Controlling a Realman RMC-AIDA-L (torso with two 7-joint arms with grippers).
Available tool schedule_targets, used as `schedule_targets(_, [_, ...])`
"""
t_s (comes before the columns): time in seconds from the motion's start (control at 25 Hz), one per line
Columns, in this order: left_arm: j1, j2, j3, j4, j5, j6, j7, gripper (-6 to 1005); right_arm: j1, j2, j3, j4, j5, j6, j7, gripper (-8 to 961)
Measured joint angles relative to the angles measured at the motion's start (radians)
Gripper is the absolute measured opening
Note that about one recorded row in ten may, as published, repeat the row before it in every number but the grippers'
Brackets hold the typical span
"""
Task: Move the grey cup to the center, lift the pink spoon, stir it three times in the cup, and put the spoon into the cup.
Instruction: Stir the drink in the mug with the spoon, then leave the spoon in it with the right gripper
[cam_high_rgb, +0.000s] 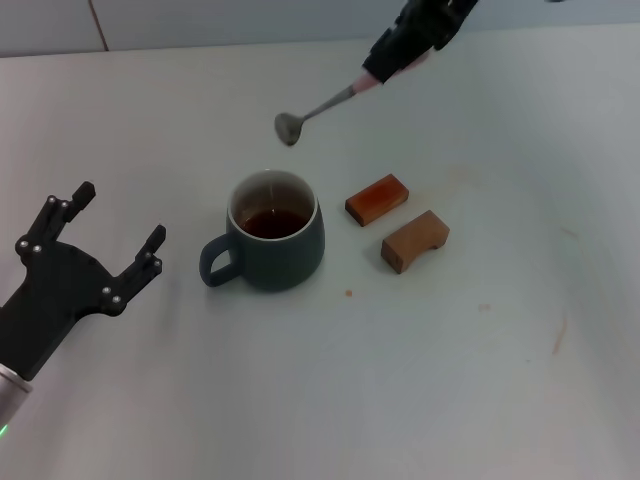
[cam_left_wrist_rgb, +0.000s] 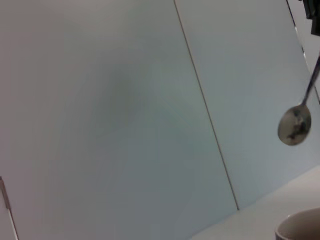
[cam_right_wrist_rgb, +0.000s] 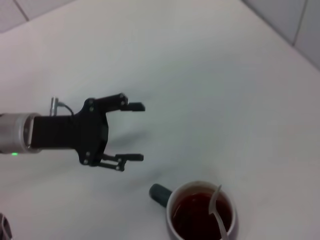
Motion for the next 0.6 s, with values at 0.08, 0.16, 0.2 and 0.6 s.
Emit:
schedule_targets(0.08, [0.001, 0.000, 0.001, 0.002, 0.000, -0.008, -0.003, 850, 0.013, 0.006, -0.020, 0.043, -0.017, 0.021, -0.006, 115])
schedule_targets(0.16, [0.005, 0.001, 0.002, 0.002, 0.000, -0.012, -0.001, 850, 0.031, 0.020, -0.041, 0.100, -0.045, 0.044, -0.016, 115])
schedule_targets(0.2, [0.005, 0.001, 0.002, 0.002, 0.000, -0.012, -0.001, 850, 0.031, 0.020, -0.041, 0.100, -0.045, 0.044, -0.016, 115])
schedule_targets(0.6, [0.010, 0.004, 0.065, 0.016, 0.004, -0.041, -0.011, 850, 0.092, 0.065, -0.072, 0.241, -0.124, 0.117, -0.054, 116])
